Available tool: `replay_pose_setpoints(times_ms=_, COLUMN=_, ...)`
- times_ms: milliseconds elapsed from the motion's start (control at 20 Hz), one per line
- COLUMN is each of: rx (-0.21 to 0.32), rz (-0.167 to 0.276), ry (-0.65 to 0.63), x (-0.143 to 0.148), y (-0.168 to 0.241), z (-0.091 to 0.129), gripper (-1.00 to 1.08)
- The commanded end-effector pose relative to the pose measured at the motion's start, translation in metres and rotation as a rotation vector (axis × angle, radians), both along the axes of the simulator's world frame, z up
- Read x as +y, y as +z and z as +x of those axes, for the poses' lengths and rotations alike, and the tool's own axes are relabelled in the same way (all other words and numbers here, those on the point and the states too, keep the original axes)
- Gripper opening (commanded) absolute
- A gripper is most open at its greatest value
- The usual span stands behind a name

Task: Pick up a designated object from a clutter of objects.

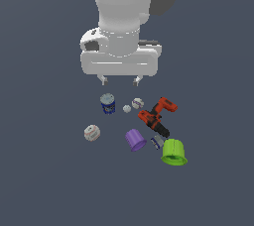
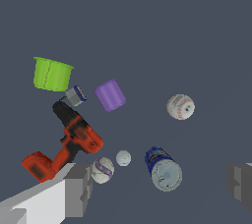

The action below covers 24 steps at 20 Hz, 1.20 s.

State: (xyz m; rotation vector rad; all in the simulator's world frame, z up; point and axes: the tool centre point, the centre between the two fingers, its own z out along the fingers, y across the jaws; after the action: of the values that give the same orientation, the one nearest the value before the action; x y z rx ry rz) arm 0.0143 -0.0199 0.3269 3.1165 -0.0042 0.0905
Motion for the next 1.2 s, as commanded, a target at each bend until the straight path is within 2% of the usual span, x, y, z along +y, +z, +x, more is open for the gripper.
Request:
replay_pose_setpoints(times_ms=0, rx=0.000, rz=0.000, ry=0.000, x=0.000, y=0.000, z=0.000, gripper=0.68)
replay_pose_setpoints(times_ms=650, rx=0.003, rz=0.000, ry=0.018, x=-0.001, y=-0.002, z=0.001, gripper=0.68)
replay_pose_setpoints(times_ms=1150, rx=0.022, rz=-0.031, ry=0.150, x=0.033, y=-0.048, z=0.023, gripper=0.68)
